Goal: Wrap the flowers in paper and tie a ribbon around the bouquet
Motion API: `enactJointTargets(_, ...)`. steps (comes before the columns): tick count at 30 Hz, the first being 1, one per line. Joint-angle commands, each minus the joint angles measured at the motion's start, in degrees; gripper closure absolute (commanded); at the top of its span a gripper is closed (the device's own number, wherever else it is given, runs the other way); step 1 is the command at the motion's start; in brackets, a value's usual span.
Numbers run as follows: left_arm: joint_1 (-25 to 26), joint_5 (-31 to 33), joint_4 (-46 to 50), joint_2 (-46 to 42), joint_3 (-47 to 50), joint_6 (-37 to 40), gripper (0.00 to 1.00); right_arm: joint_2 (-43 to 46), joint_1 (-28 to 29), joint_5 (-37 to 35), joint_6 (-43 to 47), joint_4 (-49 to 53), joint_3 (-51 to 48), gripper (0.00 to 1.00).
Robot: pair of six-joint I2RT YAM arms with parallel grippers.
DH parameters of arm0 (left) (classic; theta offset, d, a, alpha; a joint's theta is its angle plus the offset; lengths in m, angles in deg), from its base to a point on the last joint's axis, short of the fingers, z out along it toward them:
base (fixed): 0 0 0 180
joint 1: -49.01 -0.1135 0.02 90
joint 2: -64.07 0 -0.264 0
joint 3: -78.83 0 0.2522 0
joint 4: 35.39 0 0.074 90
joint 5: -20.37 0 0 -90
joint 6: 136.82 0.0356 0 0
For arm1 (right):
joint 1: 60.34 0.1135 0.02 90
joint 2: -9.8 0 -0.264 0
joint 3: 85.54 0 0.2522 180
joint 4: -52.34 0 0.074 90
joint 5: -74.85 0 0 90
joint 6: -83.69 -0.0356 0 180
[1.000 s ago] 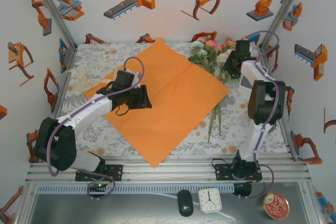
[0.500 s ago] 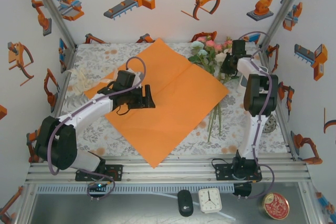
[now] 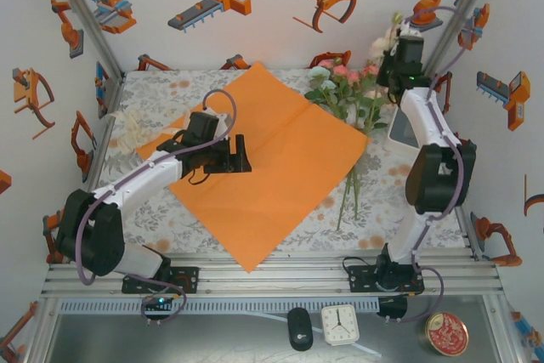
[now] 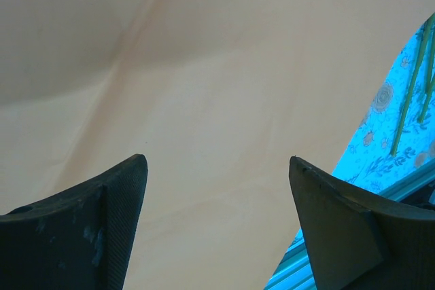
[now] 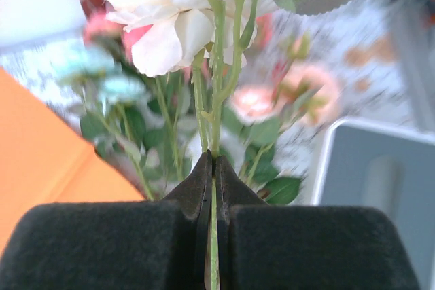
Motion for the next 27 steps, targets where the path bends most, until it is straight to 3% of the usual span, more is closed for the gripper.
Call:
enactJointTargets(1, 0.02, 2.51, 0.75, -4.34, -0.7, 1.67, 0.21, 4.0, 0.04, -7.34, 6.82, -3.29, 4.12, 1.0)
enactJointTargets(4, -0.05, 6.36, 2.21, -7.65, -0.6, 1.66, 0.21, 6.22, 0.35, -2.97, 3.31, 2.34, 9.9, 1.0)
enactJointTargets(8, -1.56, 14.77, 5.36, -11.85, -1.04, -1.68, 0.21, 5.48, 4.12, 8.34, -11.04, 10.51, 16.81, 1.0)
enactJointTargets(14, -7.23, 11.08, 6.3, -15.58, -0.28, -7.38, 0.21, -2.22, 18.83, 13.65, -26.96, 5.49, 17.97, 1.0)
enactJointTargets(19, -8.06, 7.96, 7.15, -18.79, 0.94, -7.85, 0.17, -18.06, 27.85, 14.84, -31.73, 1.23, 30.71, 1.0)
enactJointTargets(25, -8.41, 4.28, 8.93, -21.99, 2.91, -8.15, 0.15, -43.66, 32.56, 18.56, -34.56, 5.23, 61.8, 1.0)
enactJointTargets(27, -8.63, 4.27, 9.02, -23.47, 3.88, -8.5, 0.15, -48.09, 32.75, 18.11, -38.33, 3.66, 63.93, 1.0)
